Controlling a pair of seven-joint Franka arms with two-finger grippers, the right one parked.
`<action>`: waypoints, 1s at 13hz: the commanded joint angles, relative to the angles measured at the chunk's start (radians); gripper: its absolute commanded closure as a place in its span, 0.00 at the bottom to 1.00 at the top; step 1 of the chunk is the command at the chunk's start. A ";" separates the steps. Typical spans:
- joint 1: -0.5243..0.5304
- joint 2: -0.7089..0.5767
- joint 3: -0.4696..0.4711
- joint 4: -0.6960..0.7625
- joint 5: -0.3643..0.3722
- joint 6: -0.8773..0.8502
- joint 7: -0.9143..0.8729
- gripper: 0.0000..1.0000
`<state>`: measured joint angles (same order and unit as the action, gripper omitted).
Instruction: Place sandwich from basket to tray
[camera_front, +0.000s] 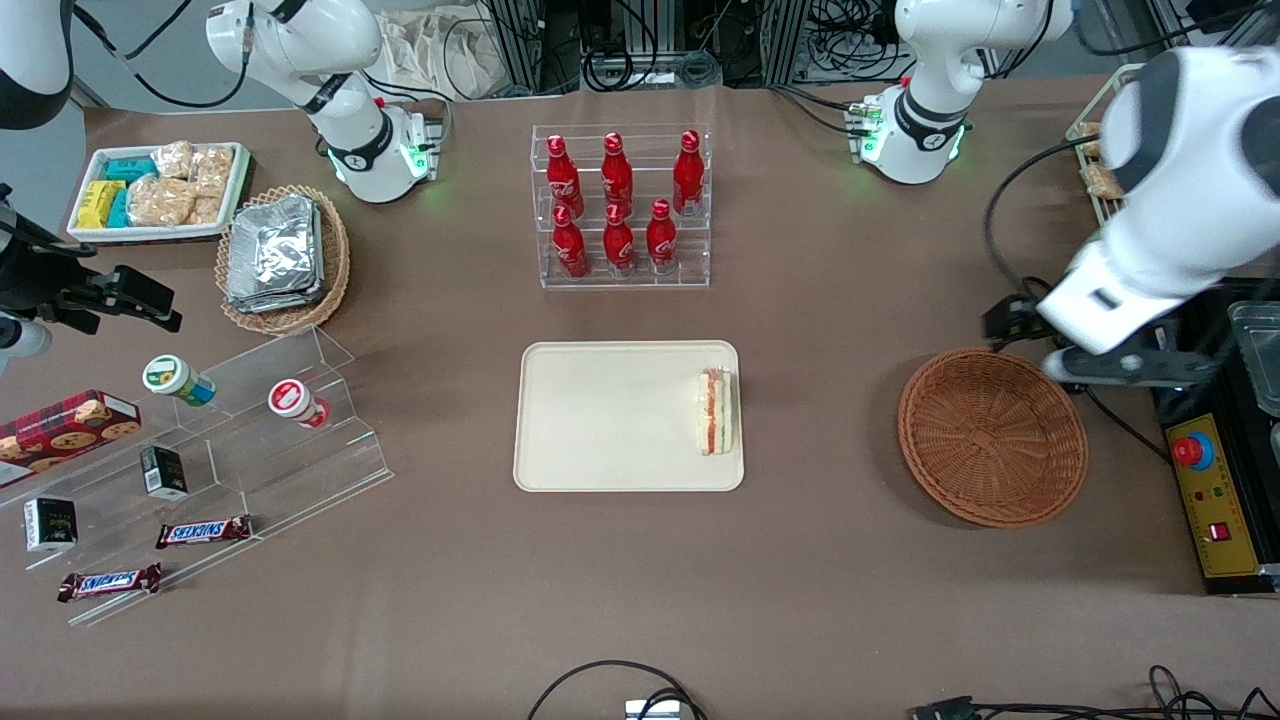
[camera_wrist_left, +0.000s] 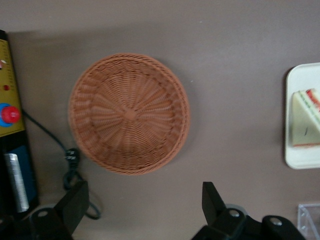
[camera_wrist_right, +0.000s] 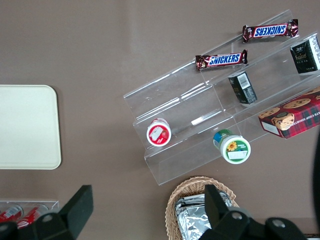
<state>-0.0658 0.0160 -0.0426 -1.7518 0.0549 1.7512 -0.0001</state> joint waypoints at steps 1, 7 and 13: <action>-0.020 -0.070 0.027 -0.037 -0.026 -0.027 0.042 0.00; -0.028 -0.110 0.030 -0.011 -0.027 -0.101 -0.008 0.00; -0.025 -0.108 0.032 -0.009 -0.030 -0.110 -0.002 0.00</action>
<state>-0.0889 -0.0775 -0.0166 -1.7583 0.0397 1.6558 0.0034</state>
